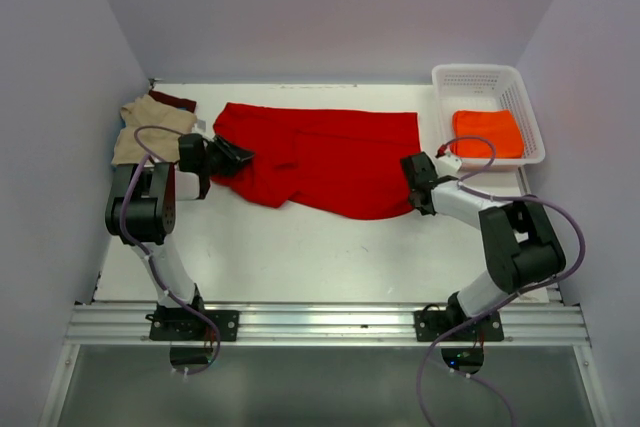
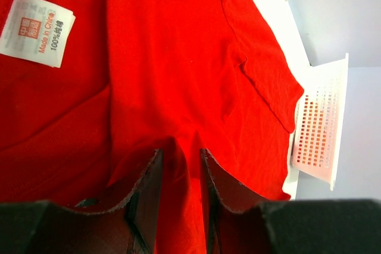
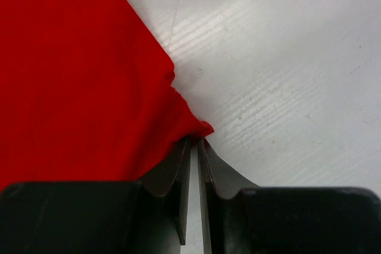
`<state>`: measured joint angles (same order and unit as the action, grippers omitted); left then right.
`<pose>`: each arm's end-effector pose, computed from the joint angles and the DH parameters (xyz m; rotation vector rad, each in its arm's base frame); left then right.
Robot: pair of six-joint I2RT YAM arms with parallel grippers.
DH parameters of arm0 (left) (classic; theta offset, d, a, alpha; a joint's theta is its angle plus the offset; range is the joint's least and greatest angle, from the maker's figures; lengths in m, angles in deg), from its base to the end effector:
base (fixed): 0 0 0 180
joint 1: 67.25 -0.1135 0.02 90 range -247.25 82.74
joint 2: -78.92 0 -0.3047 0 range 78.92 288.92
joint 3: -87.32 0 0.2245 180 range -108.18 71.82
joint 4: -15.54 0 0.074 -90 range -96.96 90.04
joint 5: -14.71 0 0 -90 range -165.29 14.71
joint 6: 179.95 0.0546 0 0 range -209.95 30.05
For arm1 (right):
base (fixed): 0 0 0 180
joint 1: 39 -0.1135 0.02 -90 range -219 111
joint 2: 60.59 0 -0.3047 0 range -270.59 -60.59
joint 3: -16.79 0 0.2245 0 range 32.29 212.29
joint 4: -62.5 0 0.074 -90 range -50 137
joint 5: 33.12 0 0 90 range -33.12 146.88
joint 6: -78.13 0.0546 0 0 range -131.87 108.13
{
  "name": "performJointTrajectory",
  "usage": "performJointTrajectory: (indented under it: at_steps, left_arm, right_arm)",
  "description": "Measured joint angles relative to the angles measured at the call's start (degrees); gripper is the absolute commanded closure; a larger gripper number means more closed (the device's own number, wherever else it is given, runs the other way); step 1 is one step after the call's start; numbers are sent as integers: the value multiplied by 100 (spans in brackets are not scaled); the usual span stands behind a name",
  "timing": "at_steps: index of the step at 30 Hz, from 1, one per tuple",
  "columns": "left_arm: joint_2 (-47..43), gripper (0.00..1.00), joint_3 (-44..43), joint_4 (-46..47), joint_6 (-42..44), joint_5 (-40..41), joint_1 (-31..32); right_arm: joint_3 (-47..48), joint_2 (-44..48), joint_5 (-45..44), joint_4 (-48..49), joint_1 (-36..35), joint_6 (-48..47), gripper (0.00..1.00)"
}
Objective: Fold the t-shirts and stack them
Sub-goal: Grap the side of the flattened tshirt closest away from the robot with both arms
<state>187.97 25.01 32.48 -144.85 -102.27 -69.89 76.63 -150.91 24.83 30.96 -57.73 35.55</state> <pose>0.3805 -0.0073 0.1771 -0.7836 2.0571 -1.0262 0.2665 0.0598 0.1981 0.7694 2.3078 -0.2541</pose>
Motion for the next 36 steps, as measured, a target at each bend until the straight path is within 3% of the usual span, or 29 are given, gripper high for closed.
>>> performJointTrajectory:
  at_steps: [4, 5, 9, 10, 11, 14, 19, 30, 36]
  left_arm:
    - [0, 66, 28, -2, 0, -33, 0]
    - [0, 66, 33, -2, 0, -37, 0]
    - [0, 66, 42, 0, 0, -57, -2]
    - [0, 66, 46, -2, 0, -68, -4]
    - [0, 66, 48, -2, 0, -74, -9]
    - [0, 66, 48, -2, 0, -81, -20]
    - [0, 66, 57, 2, 0, -94, -31]
    - [0, 66, 59, 4, -4, -109, -33]
    - [0, 67, 63, 9, -4, -133, -33]
  right_arm:
    - [284, -271, -61, -61, 0, -160, 92]
    - [354, -330, -83, -70, 0, -199, 100]
    - [463, -431, -131, -101, 2, -308, 99]
    - [466, -431, -129, -111, 2, -337, 89]
    - [466, -431, -125, -114, 2, -367, 66]
    - [479, -420, -162, -184, 4, -501, 50]
    - [424, -280, -105, -258, 28, -597, 51]
    - [22, 1097, 24, -426, 28, -719, 55]
    - [44, 640, 15, -433, 28, -741, 53]
